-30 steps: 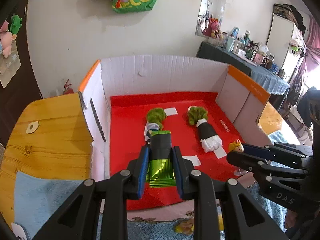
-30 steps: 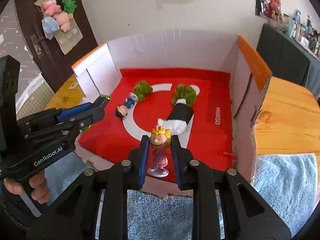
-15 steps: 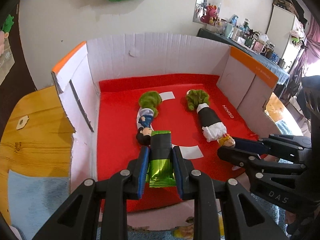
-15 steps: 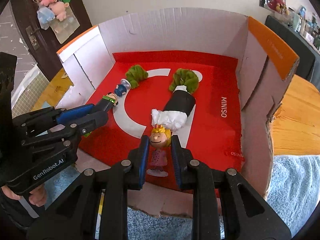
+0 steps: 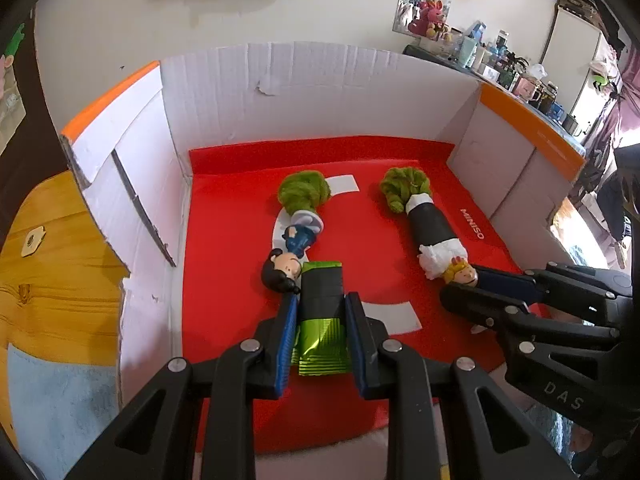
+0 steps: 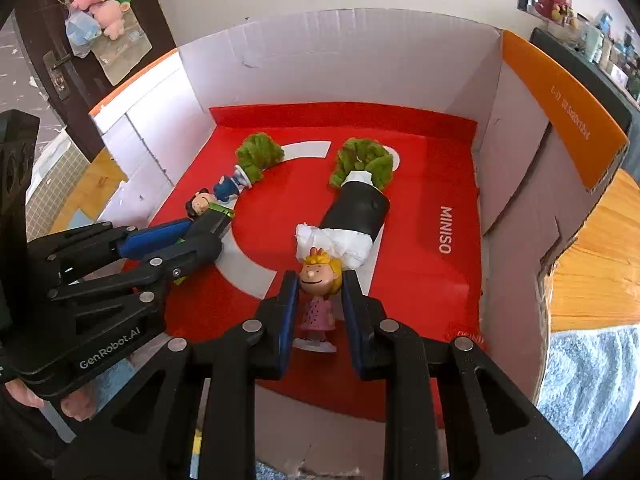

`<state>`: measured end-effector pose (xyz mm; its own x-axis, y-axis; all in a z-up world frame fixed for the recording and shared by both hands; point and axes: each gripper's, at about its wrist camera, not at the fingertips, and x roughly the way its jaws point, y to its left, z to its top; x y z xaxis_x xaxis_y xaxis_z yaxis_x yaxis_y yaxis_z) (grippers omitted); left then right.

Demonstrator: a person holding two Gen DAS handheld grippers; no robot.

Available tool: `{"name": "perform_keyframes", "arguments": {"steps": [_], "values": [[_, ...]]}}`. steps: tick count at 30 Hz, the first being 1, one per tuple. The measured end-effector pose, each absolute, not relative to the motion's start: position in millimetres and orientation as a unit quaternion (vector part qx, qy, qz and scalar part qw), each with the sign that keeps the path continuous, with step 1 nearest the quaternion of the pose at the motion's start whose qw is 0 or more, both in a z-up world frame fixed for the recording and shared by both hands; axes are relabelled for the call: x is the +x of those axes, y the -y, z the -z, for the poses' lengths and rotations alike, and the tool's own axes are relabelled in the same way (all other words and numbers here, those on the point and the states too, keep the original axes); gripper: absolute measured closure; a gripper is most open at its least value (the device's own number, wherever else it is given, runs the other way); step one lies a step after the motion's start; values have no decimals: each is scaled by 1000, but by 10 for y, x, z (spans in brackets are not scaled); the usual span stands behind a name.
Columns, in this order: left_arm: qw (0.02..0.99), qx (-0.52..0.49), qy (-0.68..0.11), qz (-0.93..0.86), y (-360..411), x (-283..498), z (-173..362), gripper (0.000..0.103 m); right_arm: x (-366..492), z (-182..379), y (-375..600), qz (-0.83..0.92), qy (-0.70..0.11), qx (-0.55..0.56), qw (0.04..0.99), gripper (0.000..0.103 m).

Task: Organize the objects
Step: 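Lower both items onto the red floor and open both tools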

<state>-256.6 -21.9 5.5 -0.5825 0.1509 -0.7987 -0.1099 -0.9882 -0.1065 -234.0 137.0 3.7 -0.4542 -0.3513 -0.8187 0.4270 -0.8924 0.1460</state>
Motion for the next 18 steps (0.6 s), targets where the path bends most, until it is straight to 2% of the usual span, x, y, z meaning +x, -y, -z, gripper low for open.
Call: {"name": "perform_keyframes", "arguments": {"steps": [18], "values": [[61,-455,26,-888,309,-2686,-14,78,-2446,-51,-1406,855,-22,470,218,82]]}}
